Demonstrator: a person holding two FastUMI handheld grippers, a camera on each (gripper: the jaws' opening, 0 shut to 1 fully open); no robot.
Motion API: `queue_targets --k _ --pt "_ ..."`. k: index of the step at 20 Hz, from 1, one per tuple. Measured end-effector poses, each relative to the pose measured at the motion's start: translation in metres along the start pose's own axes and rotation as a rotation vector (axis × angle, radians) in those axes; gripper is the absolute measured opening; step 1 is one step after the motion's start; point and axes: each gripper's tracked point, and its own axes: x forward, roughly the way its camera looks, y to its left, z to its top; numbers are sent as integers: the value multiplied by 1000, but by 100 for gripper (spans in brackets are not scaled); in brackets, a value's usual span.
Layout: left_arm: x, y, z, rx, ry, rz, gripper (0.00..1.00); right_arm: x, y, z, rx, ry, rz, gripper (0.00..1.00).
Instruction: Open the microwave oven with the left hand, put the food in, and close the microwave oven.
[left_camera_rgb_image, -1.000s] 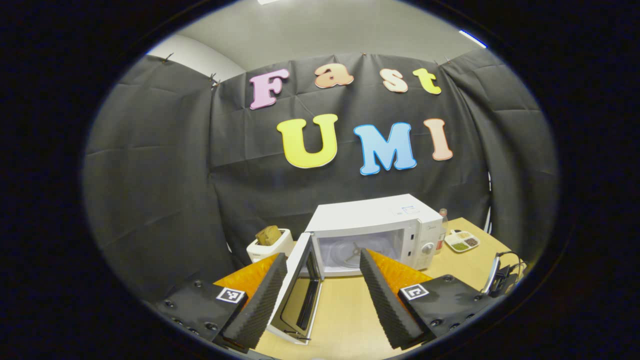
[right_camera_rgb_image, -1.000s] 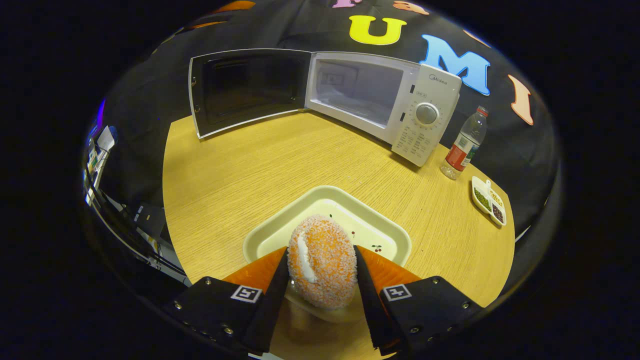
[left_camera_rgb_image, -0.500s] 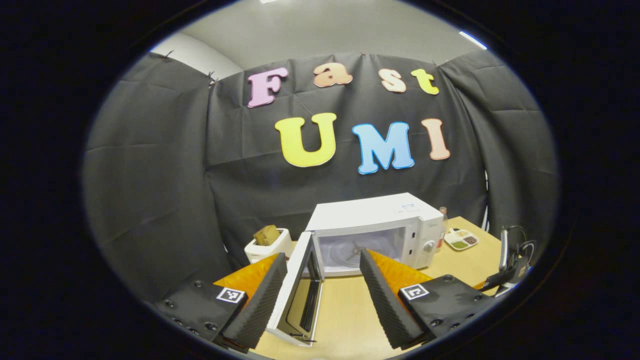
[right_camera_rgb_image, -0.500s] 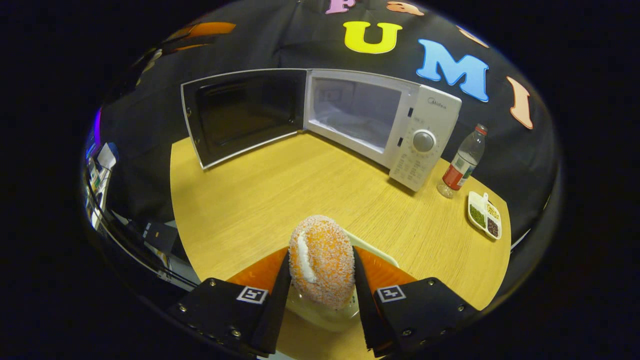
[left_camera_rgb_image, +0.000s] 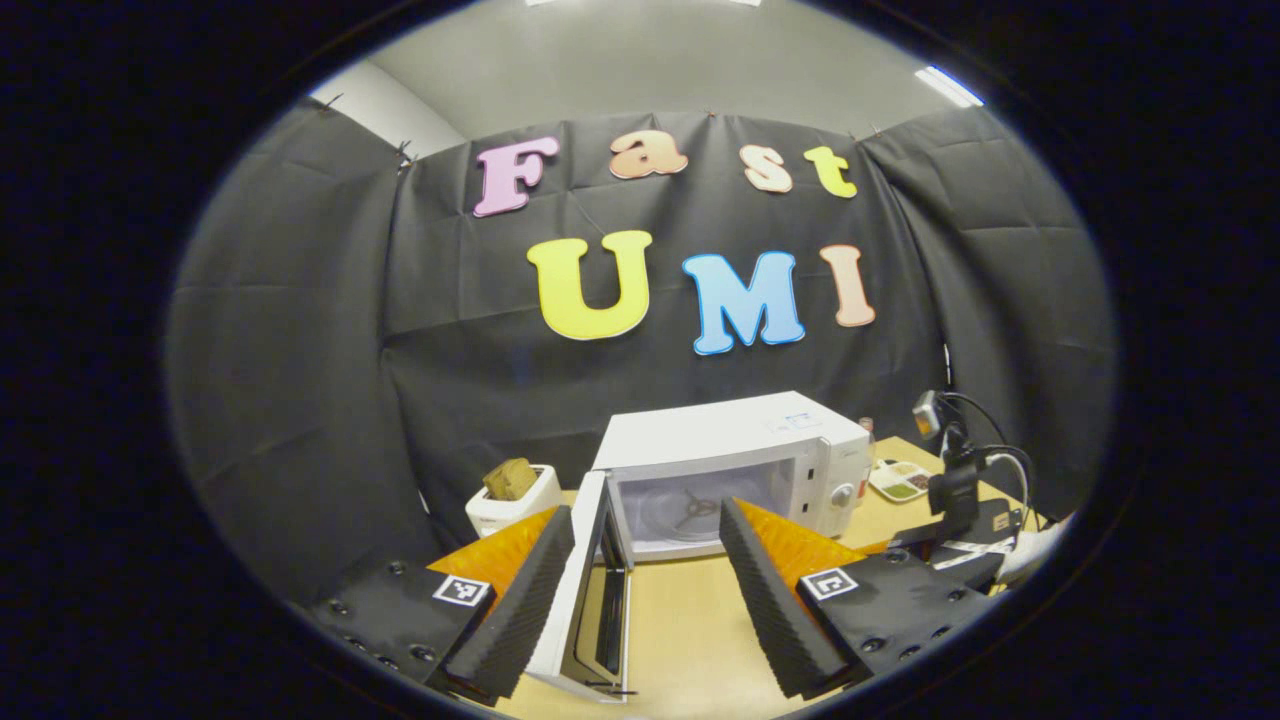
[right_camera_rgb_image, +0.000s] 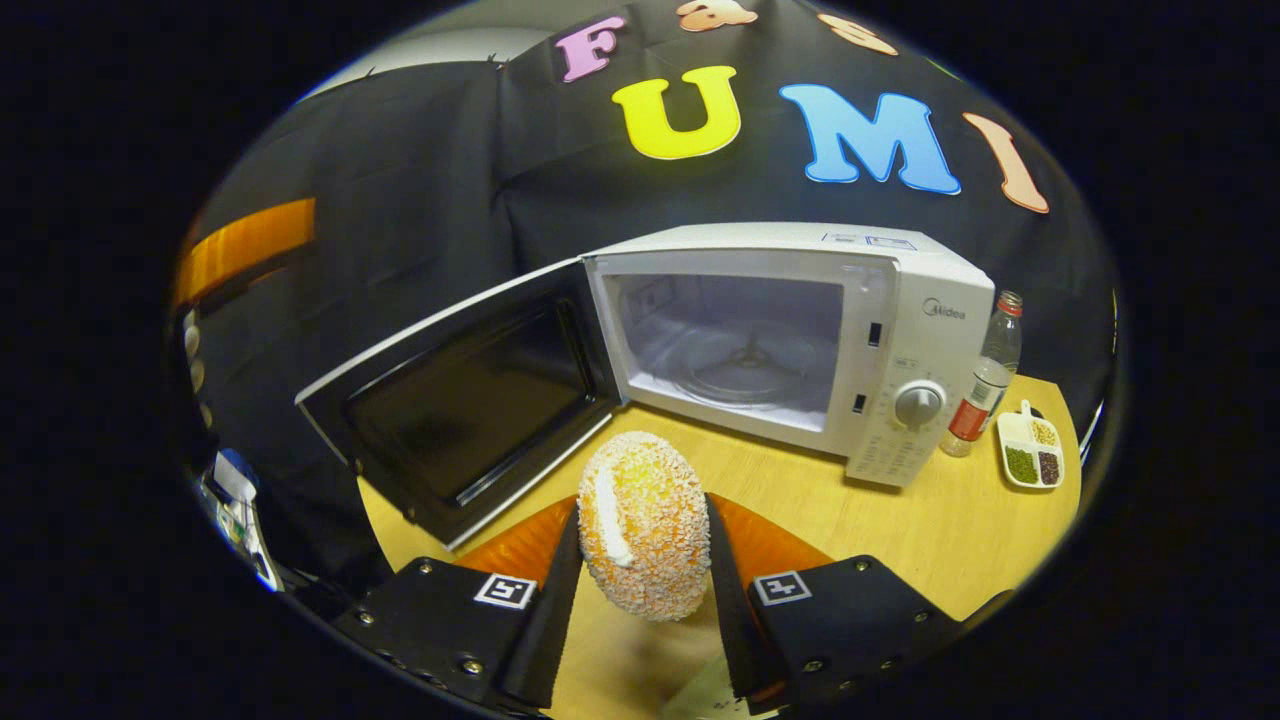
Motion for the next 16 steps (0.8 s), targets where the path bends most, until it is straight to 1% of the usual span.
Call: queue_targets --k 2,5,8,9,11,13,15,16 --pt "6 6 -8 -15 18 -5 100 25 -2 21 61 -36 -22 64" --pt "15 17 -15 -7 38 -17 100 68 -16 44 152 -83 -71 64" --pt "25 29 -17 10 48 -23 100 116 -38 58 211 -118 -150 64" --pt "30 32 -20 11 50 -26 94 131 -44 62 220 -128 -171 64" --pt "37 35 -21 14 53 -34 100 160 -56 71 226 -151 -220 64" --pt "45 38 -18 60 51 -39 100 183 -66 83 184 -185 -276 64" --pt "54 37 -20 98 57 -52 100 202 -72 88 191 -207 -319 64" --pt "57 34 -19 105 51 -67 100 208 -78 91 199 -227 -357 64"
